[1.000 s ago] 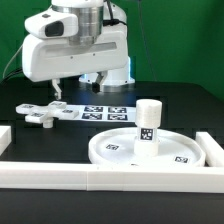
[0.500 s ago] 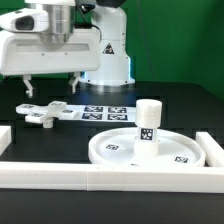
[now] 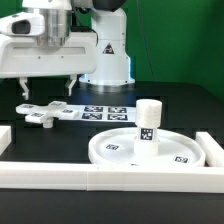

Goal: Assemble round table

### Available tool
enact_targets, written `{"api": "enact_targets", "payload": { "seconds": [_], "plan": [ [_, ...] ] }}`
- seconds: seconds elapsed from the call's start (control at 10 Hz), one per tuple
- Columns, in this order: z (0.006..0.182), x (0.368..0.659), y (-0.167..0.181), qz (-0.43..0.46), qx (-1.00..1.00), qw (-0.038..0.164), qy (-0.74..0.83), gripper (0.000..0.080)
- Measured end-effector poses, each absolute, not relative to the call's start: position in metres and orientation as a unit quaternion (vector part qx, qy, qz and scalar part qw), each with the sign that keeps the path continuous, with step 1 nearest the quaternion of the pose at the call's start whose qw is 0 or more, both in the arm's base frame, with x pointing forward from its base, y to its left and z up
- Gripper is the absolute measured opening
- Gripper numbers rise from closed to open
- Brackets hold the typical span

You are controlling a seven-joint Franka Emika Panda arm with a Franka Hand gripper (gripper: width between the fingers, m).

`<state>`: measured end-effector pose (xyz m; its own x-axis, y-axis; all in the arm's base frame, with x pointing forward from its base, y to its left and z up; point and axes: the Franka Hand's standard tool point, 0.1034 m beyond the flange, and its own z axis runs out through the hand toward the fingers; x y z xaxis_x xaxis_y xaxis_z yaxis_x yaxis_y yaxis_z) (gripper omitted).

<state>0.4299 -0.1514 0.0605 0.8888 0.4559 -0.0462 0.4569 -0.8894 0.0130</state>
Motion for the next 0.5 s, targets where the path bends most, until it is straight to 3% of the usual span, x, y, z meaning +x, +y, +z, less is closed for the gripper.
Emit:
{"api": "enact_targets", "payload": {
  "seconds": [0.5],
  "plan": [
    [0.046, 0.422, -0.151, -0.035, 0.972, 0.006, 0.232, 0.0649]
  ]
}}
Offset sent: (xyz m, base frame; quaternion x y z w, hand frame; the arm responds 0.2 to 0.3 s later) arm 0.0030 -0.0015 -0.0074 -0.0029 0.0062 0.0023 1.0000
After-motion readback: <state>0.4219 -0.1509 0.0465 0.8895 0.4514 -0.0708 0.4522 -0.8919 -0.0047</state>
